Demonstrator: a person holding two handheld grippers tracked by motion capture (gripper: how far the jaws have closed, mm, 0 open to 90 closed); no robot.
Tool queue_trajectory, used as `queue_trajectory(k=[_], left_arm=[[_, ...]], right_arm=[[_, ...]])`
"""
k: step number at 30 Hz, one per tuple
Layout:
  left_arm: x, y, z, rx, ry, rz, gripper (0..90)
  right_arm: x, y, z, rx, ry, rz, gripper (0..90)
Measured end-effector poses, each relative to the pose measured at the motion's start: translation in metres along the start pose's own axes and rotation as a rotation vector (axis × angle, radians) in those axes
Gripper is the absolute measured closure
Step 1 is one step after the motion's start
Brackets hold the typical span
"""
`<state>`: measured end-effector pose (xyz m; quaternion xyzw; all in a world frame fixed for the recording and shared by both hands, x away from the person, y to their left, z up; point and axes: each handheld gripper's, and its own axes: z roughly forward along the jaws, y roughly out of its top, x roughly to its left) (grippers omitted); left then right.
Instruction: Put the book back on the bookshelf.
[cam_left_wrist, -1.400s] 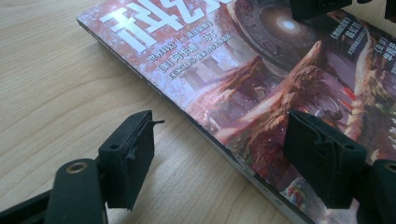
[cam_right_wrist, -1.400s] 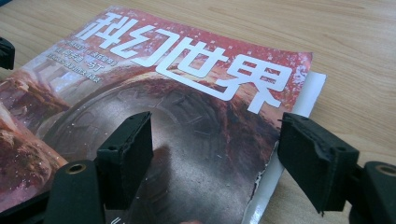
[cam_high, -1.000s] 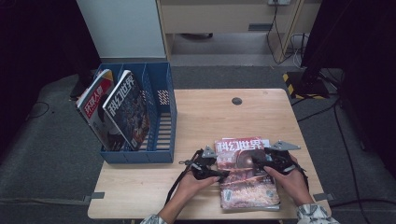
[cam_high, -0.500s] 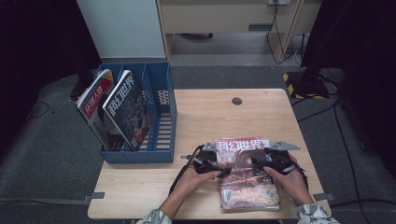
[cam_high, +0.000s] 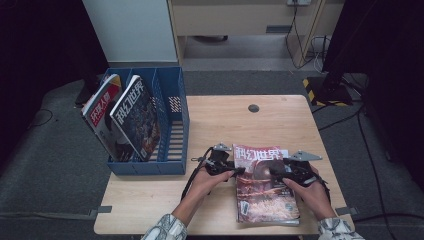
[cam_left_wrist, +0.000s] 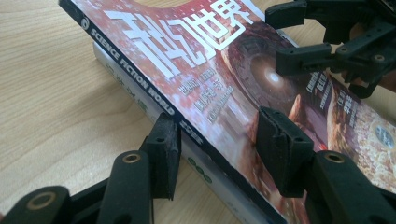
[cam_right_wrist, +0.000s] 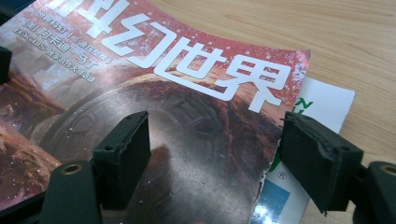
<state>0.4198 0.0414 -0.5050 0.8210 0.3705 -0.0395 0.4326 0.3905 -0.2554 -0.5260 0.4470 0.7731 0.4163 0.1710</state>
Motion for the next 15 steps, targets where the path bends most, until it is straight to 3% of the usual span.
queue_trajectory(k=[11,15], left_arm=[[0.005,0.024,0.014,0.016,0.0,-0.041,51.0],[0.002,0.028,0.016,0.036,-0.001,-0.019,61.2]], right_arm=[[0.0,0.0,0.0,0.003,0.001,-0.004,26.0],[0.004,0.0,0.001,-0.002,0.027,-0.017,30.3]])
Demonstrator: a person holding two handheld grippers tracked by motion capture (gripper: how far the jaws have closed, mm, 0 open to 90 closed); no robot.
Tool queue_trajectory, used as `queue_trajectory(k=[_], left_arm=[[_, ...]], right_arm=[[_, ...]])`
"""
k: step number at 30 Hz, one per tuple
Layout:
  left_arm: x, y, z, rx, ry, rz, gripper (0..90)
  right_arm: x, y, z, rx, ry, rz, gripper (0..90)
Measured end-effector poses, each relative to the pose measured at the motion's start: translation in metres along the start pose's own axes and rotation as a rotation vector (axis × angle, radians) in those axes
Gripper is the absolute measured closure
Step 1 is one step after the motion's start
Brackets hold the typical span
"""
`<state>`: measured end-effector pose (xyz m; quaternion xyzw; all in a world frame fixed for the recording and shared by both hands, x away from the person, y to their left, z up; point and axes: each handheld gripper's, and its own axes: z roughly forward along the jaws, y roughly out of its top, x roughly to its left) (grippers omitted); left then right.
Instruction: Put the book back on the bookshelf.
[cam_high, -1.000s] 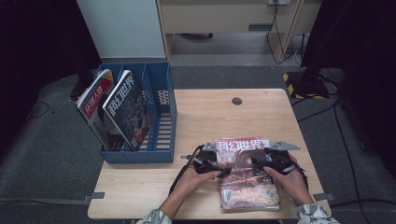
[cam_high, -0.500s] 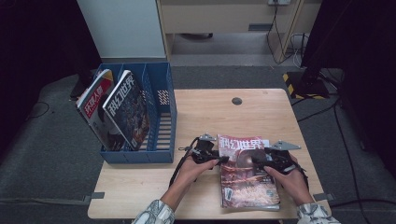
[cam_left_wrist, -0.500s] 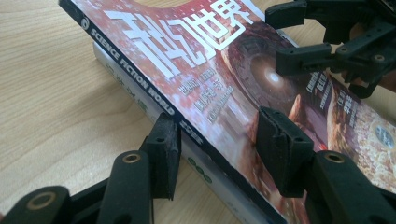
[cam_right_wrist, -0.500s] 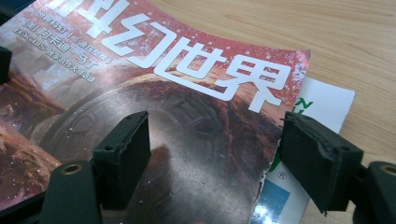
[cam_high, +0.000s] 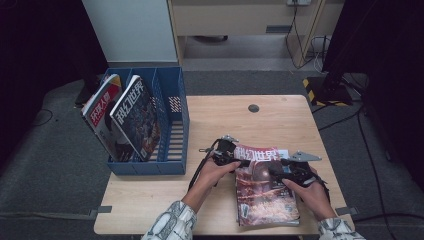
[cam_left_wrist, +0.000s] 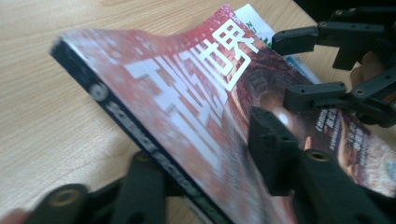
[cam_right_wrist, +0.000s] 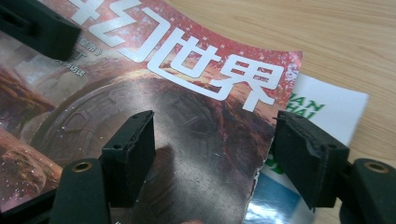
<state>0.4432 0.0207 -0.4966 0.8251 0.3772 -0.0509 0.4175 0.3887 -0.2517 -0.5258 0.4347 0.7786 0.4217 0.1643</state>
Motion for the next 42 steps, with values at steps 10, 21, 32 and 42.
queue_trajectory(k=[10,21,32,42], left_arm=[[-0.002,-0.001,-0.01,-0.014,-0.042,-0.028,69.4],[0.006,-0.001,-0.006,0.023,-0.051,-0.029,60.4],[0.019,0.016,-0.002,0.002,-0.074,-0.093,59.3],[0.02,0.026,0.002,0.019,-0.075,-0.111,65.0]], right_arm=[[0.002,0.002,0.0,0.02,0.041,0.011,23.8],[0.001,0.01,0.011,0.026,0.025,-0.008,23.4],[0.005,0.009,0.011,0.024,0.009,-0.015,23.8],[0.007,0.009,0.01,0.025,0.0,-0.03,24.1]])
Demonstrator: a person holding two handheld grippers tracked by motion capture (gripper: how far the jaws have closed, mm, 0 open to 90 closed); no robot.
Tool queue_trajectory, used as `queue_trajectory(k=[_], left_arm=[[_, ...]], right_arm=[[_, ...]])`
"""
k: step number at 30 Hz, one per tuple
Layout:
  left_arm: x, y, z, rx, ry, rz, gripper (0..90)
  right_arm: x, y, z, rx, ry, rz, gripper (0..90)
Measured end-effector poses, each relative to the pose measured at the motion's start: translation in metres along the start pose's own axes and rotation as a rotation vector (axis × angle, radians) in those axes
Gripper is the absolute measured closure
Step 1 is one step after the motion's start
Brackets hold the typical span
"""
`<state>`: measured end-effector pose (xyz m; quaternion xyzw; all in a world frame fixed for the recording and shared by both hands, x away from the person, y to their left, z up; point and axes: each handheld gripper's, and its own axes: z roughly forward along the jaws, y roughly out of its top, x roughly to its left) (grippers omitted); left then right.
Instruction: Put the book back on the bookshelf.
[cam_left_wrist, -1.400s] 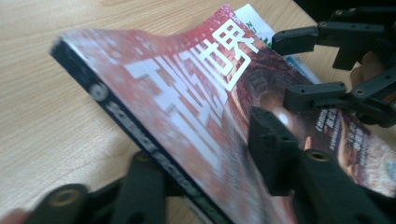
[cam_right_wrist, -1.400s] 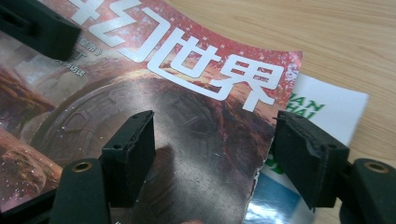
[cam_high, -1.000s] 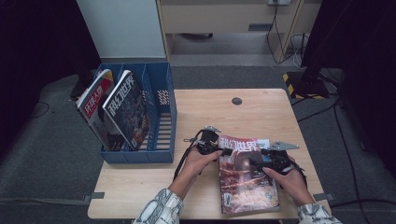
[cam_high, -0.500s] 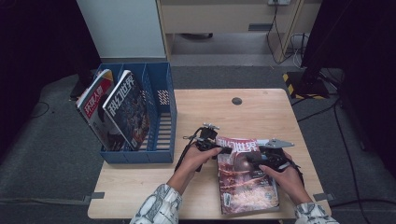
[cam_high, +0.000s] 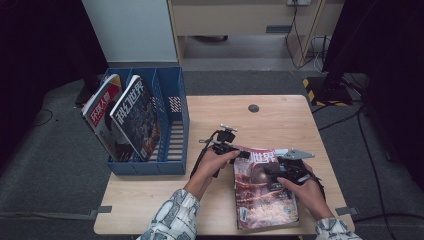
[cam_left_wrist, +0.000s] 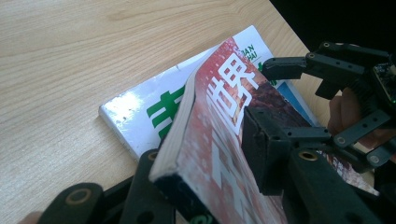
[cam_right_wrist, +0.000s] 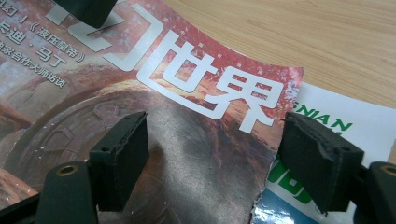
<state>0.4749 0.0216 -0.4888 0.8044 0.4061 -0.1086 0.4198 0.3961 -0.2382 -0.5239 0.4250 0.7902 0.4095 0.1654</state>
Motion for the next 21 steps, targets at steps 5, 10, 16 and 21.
queue_trajectory(k=[5,10,16,21], left_arm=[[-0.002,0.0,-0.003,0.004,0.016,0.024,71.8],[-0.006,-0.001,-0.006,0.004,0.022,0.038,72.5],[-0.009,-0.005,-0.015,0.015,0.01,0.056,72.8],[-0.01,-0.006,-0.018,0.037,0.011,0.06,71.3]], right_arm=[[0.0,0.0,0.0,-0.002,0.005,-0.004,24.1],[0.0,0.0,0.001,-0.001,0.022,0.013,22.9],[0.002,0.001,0.003,0.001,0.04,0.019,19.1],[0.006,0.002,0.003,0.005,0.066,-0.018,22.6]])
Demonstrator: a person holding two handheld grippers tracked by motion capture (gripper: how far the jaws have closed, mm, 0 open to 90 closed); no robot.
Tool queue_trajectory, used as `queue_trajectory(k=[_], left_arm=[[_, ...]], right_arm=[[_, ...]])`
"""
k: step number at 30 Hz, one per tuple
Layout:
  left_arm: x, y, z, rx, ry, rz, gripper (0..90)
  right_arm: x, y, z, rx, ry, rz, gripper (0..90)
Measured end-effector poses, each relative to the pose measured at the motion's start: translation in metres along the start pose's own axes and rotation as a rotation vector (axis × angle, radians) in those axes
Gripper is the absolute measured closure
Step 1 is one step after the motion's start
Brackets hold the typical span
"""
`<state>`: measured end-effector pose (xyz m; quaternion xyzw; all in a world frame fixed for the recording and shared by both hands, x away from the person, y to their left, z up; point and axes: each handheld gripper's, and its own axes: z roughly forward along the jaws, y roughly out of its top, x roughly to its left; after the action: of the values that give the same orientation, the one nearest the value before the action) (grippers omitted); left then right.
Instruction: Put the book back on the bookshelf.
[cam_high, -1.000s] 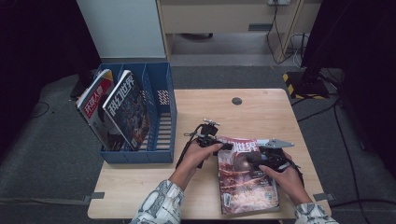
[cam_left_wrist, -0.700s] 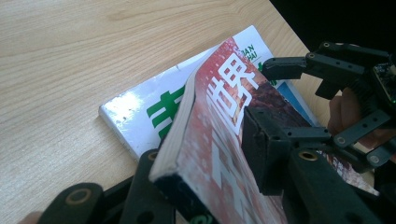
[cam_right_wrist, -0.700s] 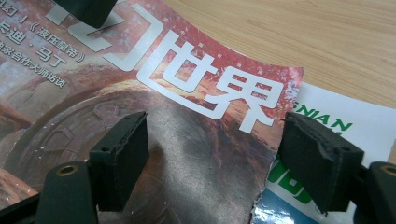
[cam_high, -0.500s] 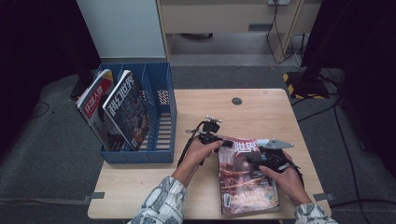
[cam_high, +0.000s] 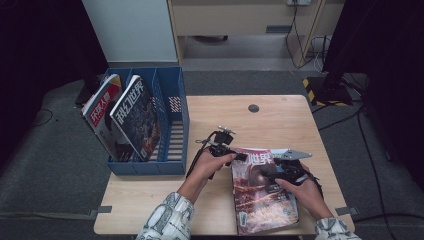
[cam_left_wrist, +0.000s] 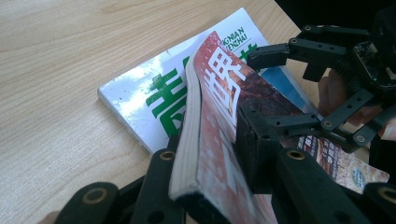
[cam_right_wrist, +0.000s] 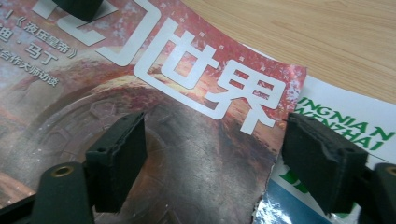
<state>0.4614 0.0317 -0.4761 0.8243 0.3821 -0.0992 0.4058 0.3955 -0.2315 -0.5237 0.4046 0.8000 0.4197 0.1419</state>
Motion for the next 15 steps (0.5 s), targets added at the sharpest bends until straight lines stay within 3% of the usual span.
queue_trajectory(k=[8,11,15], left_arm=[[0.0011,0.0046,0.0023,0.024,-0.004,-0.023,65.4],[0.0043,0.0082,0.0031,0.026,-0.007,-0.052,61.3],[0.0055,0.0097,0.0043,0.036,0.009,-0.045,69.7]], right_arm=[[0.0001,-0.0007,0.0002,0.005,0.001,0.008,22.7],[-0.0003,-0.001,0.0003,0.002,0.002,0.001,22.7],[-0.0002,-0.0012,0.0004,0.0,0.001,-0.002,22.7]])
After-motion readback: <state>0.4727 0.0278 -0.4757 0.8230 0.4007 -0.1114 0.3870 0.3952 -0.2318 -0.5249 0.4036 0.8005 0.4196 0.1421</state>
